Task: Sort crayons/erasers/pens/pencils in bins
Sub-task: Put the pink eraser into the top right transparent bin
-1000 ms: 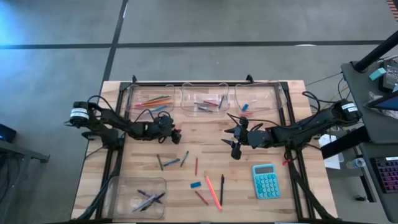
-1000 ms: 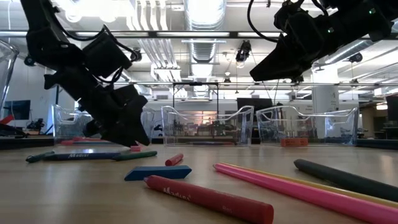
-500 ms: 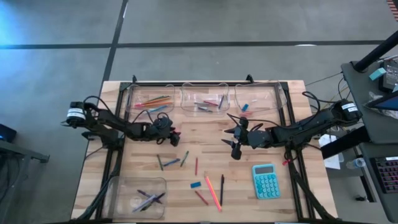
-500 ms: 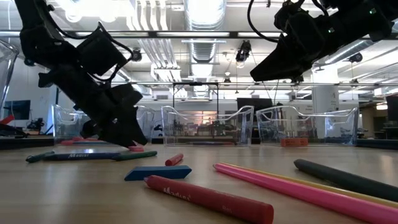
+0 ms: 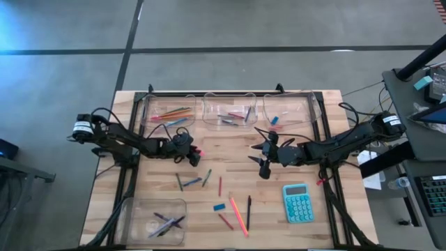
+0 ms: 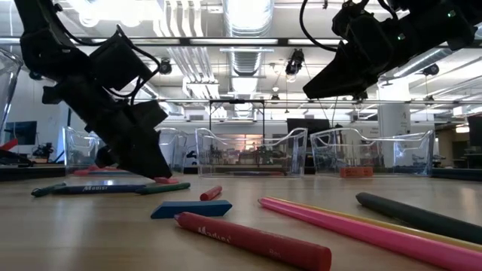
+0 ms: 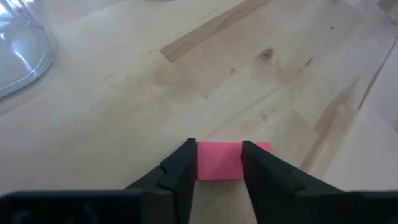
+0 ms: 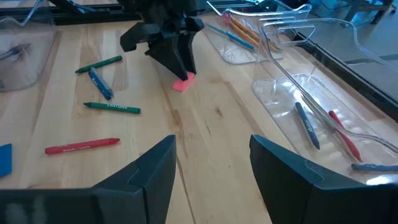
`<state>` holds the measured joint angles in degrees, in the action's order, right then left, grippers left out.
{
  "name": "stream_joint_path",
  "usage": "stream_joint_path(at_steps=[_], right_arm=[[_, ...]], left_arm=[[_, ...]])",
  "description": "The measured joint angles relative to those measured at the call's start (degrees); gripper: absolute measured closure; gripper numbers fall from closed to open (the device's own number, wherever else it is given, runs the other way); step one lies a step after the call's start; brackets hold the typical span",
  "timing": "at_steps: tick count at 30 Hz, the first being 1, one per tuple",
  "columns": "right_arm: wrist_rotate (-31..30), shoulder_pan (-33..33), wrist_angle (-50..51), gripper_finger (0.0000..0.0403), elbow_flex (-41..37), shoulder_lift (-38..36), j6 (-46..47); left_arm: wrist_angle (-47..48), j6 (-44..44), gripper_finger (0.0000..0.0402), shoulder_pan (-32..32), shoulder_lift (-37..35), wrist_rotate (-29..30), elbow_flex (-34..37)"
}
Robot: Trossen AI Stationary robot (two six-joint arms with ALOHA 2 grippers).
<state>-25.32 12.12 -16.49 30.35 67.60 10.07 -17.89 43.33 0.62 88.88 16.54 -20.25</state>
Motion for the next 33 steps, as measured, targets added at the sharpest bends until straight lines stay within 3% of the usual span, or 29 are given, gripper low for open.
stream_joint_path(at_steps=[9,14,19,28,33], right_arm=[[-0.04,0.00,0.00,0.0209,0.00,-0.01,-0.07],[-0.07,0.00,-0.02,0.0209,0.00,0.00,-0.16],[-0.09,0.00,-0.02,0.0209,-0.02,-0.01,-0.17],[-0.09,0.00,-0.71,0.0209,-0.02,-0.01,0.53],[0.59,0.00,-6.67,0.0209,-0.06,0.96,2.58]], left_arm=[[1.14,-2.37,0.0394,0.00,-0.96,0.30,-0.07],[1.16,-5.05,0.0400,-1.35,-5.35,0.87,-0.39],[0.60,-8.74,0.0401,-4.79,-11.43,-2.26,-0.26],[-10.20,-17.02,0.0401,-9.98,-17.72,1.39,-0.74],[-16.80,-21.53,0.0401,-10.54,-17.74,1.76,-1.58]])
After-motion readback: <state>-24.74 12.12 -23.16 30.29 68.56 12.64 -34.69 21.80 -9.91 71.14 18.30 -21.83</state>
